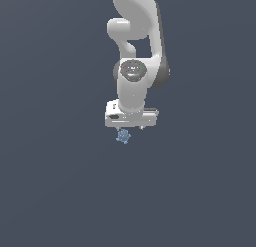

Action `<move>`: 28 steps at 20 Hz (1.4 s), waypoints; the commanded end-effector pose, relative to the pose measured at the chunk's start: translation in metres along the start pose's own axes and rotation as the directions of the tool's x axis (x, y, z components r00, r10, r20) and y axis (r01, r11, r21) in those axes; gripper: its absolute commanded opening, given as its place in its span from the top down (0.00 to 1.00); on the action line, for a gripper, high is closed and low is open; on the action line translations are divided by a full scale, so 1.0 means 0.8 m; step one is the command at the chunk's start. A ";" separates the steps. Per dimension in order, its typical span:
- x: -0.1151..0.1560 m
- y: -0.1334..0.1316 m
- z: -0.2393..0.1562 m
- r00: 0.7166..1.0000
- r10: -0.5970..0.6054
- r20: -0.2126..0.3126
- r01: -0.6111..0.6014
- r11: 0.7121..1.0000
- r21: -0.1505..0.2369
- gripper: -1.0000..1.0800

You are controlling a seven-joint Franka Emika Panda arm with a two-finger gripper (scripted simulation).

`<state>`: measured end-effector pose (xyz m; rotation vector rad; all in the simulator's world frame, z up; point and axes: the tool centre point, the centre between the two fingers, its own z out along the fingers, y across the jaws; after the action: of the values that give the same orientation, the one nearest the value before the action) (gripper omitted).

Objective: Pick up the object and move it to a goal position.

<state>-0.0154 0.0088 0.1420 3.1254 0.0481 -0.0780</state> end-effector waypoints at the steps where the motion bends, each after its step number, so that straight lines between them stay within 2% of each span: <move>1: 0.000 0.000 0.000 1.000 0.000 0.000 0.000 1.000 0.000 0.04; 9: 0.016 0.006 -0.024 0.999 -0.015 -0.045 0.015 1.000 0.008 0.04; 16: 0.014 0.007 -0.021 0.999 -0.002 -0.045 0.002 1.000 0.009 0.04; 23: 0.005 0.013 -0.002 0.995 0.094 -0.044 -0.093 0.995 0.017 0.04; 28: -0.007 0.020 0.021 0.976 0.213 -0.042 -0.212 0.977 0.025 0.04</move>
<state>-0.0181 -0.0055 0.1312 3.1339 -0.2264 -0.0055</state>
